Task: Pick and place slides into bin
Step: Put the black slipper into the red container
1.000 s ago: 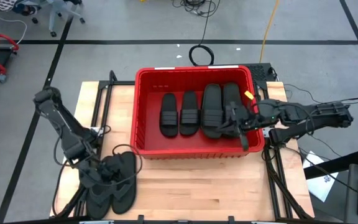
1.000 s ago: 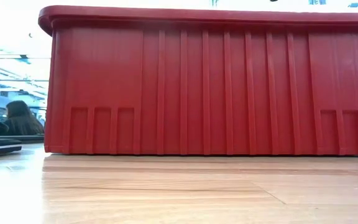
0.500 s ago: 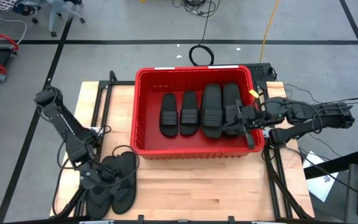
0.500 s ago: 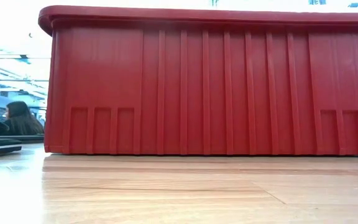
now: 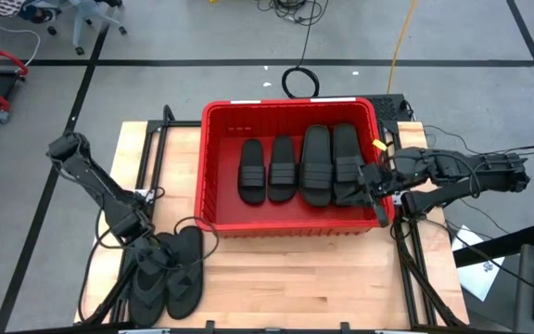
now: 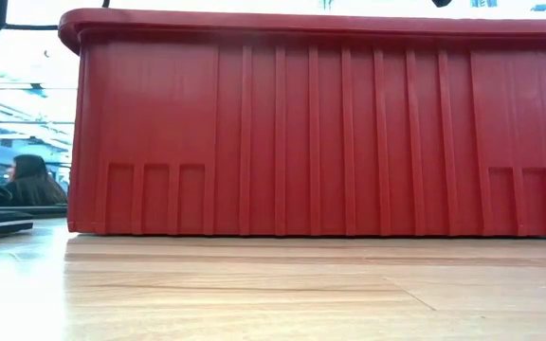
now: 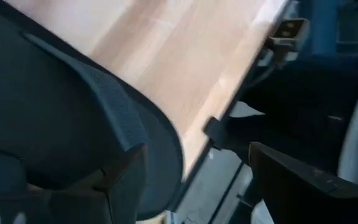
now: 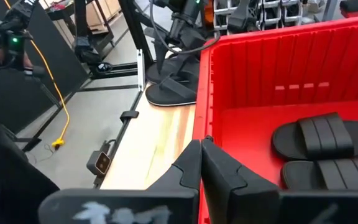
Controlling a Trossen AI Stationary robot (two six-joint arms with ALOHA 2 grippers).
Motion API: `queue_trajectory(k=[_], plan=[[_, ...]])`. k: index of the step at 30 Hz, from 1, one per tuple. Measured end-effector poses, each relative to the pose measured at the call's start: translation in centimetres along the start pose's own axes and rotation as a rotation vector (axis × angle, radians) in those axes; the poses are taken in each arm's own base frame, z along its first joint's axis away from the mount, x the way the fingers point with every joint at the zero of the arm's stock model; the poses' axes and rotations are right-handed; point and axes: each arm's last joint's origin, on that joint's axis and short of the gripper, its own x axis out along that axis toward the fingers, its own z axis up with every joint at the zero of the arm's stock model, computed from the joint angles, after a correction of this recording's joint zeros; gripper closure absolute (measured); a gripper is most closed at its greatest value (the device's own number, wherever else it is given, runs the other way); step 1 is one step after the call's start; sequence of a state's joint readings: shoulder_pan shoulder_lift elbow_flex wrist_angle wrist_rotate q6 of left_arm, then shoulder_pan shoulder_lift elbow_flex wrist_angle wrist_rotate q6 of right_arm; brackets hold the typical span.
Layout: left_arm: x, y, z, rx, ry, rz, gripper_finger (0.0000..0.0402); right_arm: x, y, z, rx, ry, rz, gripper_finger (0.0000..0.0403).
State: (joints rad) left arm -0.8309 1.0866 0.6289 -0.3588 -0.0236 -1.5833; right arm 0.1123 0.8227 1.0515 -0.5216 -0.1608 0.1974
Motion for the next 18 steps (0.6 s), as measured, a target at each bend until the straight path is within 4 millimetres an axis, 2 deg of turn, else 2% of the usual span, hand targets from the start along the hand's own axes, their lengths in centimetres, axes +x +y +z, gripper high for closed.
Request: queue_trajectory(k=[8, 18], plan=[[0.7, 0.8, 0.7, -0.017, -0.042, 0.099, 0.0168, 0.0, 0.0, 0.0, -0.029, 0.004, -0.003, 0.0403], [4.6, 1.2, -0.5, 0.132, 0.017, 0.18, 0.0174, 0.0, 0.0, 0.0, -0.026, 0.002, -0.01, 0.0403]])
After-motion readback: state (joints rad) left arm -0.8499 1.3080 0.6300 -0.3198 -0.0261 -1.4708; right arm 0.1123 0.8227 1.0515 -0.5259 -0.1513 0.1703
